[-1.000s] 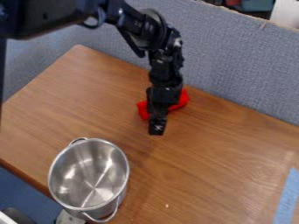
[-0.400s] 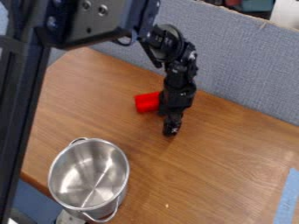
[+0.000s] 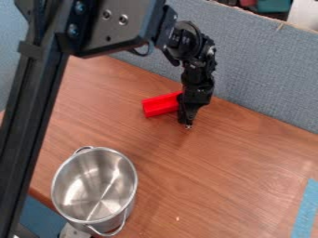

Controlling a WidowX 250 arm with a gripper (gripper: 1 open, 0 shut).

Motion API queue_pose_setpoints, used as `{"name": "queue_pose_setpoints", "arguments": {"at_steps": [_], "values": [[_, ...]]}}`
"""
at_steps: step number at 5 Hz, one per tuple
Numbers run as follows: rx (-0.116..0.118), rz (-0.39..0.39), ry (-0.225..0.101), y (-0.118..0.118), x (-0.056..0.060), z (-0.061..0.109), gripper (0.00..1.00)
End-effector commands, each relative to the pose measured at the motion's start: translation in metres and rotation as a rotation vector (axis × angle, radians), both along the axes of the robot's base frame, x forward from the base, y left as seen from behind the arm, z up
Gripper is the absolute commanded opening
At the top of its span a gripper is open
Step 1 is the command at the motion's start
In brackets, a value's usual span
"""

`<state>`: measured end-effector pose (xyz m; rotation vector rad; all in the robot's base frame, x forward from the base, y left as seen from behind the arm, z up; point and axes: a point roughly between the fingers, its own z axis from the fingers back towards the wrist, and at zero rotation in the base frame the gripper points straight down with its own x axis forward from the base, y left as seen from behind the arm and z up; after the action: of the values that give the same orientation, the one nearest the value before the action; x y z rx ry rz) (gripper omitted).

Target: Put the red object in the metal pot

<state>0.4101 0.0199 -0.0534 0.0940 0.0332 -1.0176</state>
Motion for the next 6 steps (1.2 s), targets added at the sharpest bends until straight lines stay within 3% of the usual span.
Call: {"name": "queue_pose_setpoints", "arguments": {"at_steps": [1, 3, 6], "values": [[0.007, 0.054, 0.003, 0.002, 0.001, -0.005, 0.0], [0.003, -0.038, 0.003, 0.004, -0.001, 0.018, 0.0], [-0.005, -0.266, -0.004, -0.01, -0.011, 0.101, 0.0]]}}
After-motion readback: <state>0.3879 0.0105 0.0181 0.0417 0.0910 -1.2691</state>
